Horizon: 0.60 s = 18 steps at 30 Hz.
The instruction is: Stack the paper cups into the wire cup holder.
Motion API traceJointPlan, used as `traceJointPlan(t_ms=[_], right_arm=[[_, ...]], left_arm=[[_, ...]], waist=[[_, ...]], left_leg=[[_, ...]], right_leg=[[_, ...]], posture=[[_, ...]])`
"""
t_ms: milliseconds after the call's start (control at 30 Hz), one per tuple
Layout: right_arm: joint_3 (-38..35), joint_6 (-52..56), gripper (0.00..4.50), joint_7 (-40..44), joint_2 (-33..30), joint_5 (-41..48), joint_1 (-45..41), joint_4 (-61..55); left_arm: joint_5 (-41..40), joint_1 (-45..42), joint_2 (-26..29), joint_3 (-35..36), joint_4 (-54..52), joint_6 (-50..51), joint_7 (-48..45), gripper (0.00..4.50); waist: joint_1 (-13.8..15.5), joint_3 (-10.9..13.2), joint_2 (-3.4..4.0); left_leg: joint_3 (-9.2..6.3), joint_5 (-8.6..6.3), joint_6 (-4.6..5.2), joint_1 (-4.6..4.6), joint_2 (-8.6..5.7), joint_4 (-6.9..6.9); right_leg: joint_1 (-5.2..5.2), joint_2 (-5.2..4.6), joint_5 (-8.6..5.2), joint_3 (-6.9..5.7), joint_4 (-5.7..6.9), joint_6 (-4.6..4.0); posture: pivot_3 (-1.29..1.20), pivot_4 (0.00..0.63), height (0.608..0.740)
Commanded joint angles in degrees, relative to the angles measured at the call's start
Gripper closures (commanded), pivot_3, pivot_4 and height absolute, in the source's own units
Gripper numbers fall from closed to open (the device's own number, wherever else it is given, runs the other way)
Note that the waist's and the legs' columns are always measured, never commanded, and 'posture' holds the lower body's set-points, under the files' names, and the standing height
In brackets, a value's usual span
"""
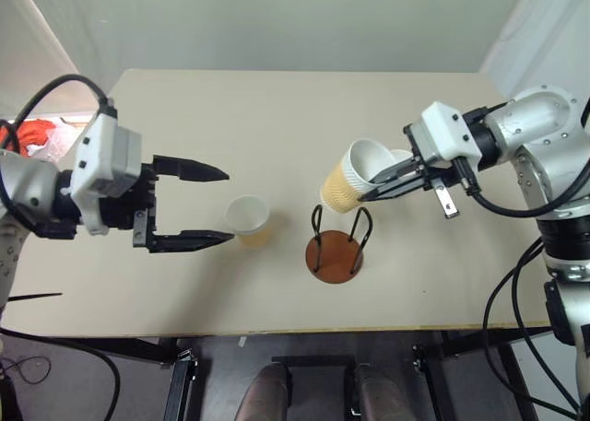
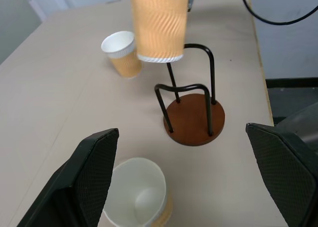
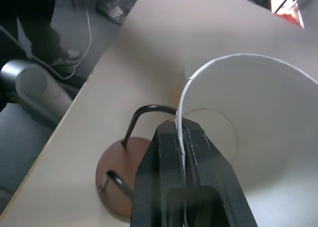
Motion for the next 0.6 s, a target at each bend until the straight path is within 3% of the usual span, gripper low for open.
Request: traceJointPlan(t_ms=[33,200,300,600], right_arm=[[0.02,-0.73,4.49,1.55,-0.84,0.70,0.46,-1.96],[1.76,-0.59,4.49,1.59,-0.88,0.46,1.21,-2.60],[3.02,-0.45,3.91,1.10,-0.12,-2.26,0.95,-1.50],[0.63,-0.70,0.88,0.51,0.41,-2.00,-0.11,-0.82]], left_arm=[[-0.77,0.26,1.12,2.67,-1.86,0.33,1.19,0.00],[0.92,-0.23,1.08,1.69,-1.23,-0.26,3.15,0.00],[0.82,-0.88,0.89,0.99,-1.20,-0.37,3.96,0.00],[2.12,-3.22,0.26,-1.62,0.21,-1.47,6.24,0.00]], waist=[[0.00,0.00,0.00],[-0.07,0.00,0.00],[-0.13,0.00,0.00],[-0.12,0.00,0.00]], left_leg=[[0.00,-0.01,0.02,0.02,0.00,0.00],[-0.03,0.13,-0.03,0.10,0.02,0.00],[-0.03,0.22,-0.03,0.14,0.04,0.00],[-0.03,0.33,0.00,0.13,0.03,0.00]], right_leg=[[0.00,0.00,0.00,0.00,0.03,0.00],[0.00,0.01,0.07,0.00,0.14,-0.11],[0.01,0.03,0.13,0.00,0.15,-0.21],[0.01,0.02,0.20,0.00,0.14,-0.32]], posture=[[0.00,0.150,0.740],[0.00,0.150,0.740],[0.00,0.150,0.740],[0.00,0.150,0.740]])
